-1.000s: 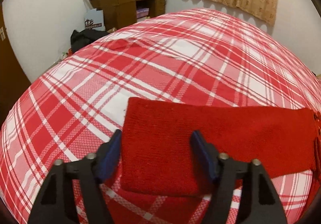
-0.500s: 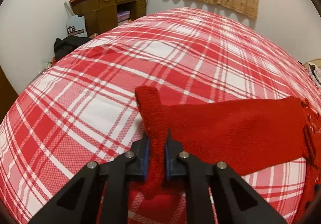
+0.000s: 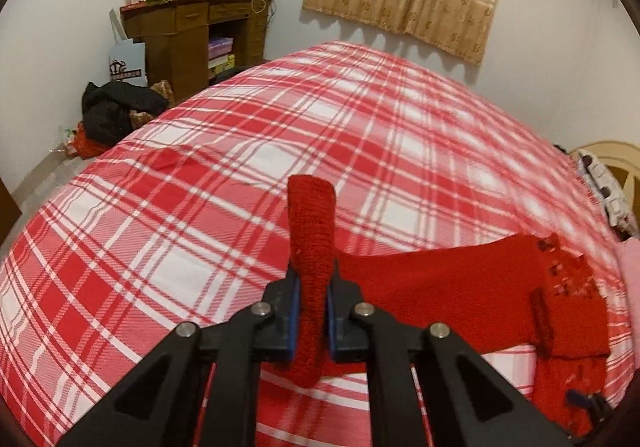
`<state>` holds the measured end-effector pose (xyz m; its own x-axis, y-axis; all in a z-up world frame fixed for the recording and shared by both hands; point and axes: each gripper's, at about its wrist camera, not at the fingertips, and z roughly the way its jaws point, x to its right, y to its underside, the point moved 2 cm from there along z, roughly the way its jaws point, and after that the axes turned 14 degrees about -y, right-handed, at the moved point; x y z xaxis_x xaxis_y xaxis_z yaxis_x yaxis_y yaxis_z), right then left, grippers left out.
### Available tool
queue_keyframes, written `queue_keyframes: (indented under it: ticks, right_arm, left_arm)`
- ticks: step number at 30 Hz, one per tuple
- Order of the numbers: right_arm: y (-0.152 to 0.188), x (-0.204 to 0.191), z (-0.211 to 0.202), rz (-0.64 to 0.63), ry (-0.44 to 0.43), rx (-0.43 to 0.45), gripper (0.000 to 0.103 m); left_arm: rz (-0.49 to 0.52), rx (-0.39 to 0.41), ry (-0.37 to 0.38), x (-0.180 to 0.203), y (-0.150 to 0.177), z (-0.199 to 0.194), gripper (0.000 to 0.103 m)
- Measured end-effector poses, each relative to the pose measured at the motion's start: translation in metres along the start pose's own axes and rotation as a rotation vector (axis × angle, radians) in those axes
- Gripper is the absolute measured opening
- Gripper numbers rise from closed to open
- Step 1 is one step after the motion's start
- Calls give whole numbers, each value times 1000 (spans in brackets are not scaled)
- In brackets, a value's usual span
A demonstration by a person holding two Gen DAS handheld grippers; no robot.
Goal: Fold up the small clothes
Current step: 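Lift the held sleeve and fold it across the sweater body, open left gripper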
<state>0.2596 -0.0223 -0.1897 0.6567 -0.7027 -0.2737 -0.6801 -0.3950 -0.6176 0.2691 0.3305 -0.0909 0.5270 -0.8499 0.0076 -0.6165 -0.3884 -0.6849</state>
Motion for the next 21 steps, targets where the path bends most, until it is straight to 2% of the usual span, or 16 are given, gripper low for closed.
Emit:
queue_keyframes:
  ticks: [7, 14, 21]
  right_arm:
    - [3, 1, -21, -14, 19, 4, 76]
    - [8, 10, -46, 3, 28, 30, 76]
    - [19, 15, -67, 14, 37, 48, 76]
  left_arm:
    - [-13, -15, 94, 25, -7, -22, 11]
    - [27, 35, 109, 51, -15, -48, 11]
    - [37, 53, 156, 70, -21, -69, 11]
